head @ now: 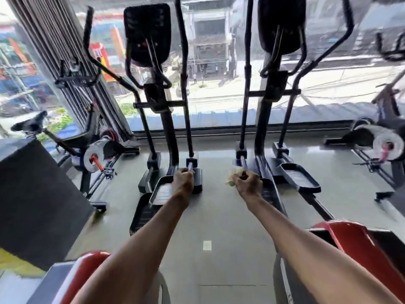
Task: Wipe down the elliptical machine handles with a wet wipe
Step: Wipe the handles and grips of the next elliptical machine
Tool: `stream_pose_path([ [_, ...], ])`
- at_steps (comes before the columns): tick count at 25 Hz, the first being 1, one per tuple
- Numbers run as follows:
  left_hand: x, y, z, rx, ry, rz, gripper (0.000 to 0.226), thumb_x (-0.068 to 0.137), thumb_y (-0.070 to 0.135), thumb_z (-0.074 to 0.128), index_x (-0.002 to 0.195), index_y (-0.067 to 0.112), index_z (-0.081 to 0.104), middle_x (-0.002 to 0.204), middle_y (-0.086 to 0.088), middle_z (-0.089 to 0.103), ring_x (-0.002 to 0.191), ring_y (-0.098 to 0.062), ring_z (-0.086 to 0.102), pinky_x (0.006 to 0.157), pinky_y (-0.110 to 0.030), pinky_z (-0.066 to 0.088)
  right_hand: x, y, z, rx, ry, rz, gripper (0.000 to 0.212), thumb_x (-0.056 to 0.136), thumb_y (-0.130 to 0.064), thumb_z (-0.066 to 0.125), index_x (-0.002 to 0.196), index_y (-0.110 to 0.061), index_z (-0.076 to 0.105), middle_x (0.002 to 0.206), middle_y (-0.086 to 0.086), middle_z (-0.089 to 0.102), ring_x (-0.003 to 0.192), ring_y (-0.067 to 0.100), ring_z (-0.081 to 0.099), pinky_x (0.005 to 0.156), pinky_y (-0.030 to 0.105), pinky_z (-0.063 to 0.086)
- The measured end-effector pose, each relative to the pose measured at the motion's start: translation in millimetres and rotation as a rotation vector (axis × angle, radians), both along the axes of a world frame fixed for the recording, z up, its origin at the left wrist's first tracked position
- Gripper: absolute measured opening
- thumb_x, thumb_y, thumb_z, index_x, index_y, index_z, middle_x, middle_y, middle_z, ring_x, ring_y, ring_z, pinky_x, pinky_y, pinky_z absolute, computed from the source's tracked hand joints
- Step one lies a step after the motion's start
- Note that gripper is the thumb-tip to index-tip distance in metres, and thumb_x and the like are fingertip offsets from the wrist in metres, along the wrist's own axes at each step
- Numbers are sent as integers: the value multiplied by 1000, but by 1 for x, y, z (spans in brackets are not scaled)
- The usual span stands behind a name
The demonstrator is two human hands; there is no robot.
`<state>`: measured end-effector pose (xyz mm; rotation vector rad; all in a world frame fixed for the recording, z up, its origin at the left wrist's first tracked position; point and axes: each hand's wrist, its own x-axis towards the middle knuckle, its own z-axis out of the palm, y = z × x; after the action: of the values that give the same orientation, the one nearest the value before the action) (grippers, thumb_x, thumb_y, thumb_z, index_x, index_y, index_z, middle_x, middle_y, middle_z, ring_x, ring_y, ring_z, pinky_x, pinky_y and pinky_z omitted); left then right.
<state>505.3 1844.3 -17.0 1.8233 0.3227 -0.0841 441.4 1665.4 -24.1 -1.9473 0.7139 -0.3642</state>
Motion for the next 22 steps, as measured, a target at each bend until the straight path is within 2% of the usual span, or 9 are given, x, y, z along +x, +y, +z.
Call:
stream_pose_path([
  [2,42,-23,6,-48,-10,-45,22,87,25,57,104,15,66,97,-13,68,91,-33,64,88,-46,58,36,-16,8,-10,-45,-48,27,82,-34,68,90,-9,74,95,19,75,97,35,68,78,36,50],
  [4,87,-50,7,-50,-20,-81,23,83,30,58,101,18,66,93,-11,70,91,-34,66,89,-48,57,76,-36,15,-36,-55,-77,22,86,-26,68,96,-8,75,101,20,74,100,35,67,78,35,47],
  [7,157,-95,9,-99,-59,-144,25,81,31,59,102,19,67,76,-3,62,80,-25,58,75,-37,49,147,-74,19,-29,-116,-118,19,89,-24,66,96,-8,74,103,18,74,102,35,66,79,35,46],
  [11,259,-161,32,-113,-114,-216,11,93,17,56,103,16,61,74,2,56,73,-18,54,67,-30,45,253,-133,32,-28,-196,-96,23,89,-32,68,101,-13,74,103,12,76,100,32,67,80,35,49],
  [14,335,-207,63,-121,-177,-226,11,94,15,55,103,14,61,81,0,59,79,-19,55,76,-35,50,333,-181,55,-3,-270,-45,25,89,-36,68,107,-19,73,102,6,75,97,27,69,83,41,56],
  [17,396,-243,84,-110,-237,-245,22,91,17,55,111,12,63,101,-13,67,87,-22,58,82,-35,50,393,-216,85,-15,-336,-25,22,88,-33,71,107,-22,71,93,0,72,93,29,69,84,48,57],
  [20,462,-282,103,-100,-293,-277,20,87,21,61,107,18,62,102,-9,69,95,-25,63,91,-45,56,453,-254,116,-16,-412,-24,29,82,-24,79,106,-23,63,86,-6,67,86,23,69,81,44,57],
  [22,505,-307,121,-136,-312,-331,26,88,21,66,114,19,61,105,-7,70,95,-23,62,89,-42,55,496,-278,135,11,-461,29,35,80,-21,82,106,-20,59,85,-10,66,79,14,65,77,43,59],
])
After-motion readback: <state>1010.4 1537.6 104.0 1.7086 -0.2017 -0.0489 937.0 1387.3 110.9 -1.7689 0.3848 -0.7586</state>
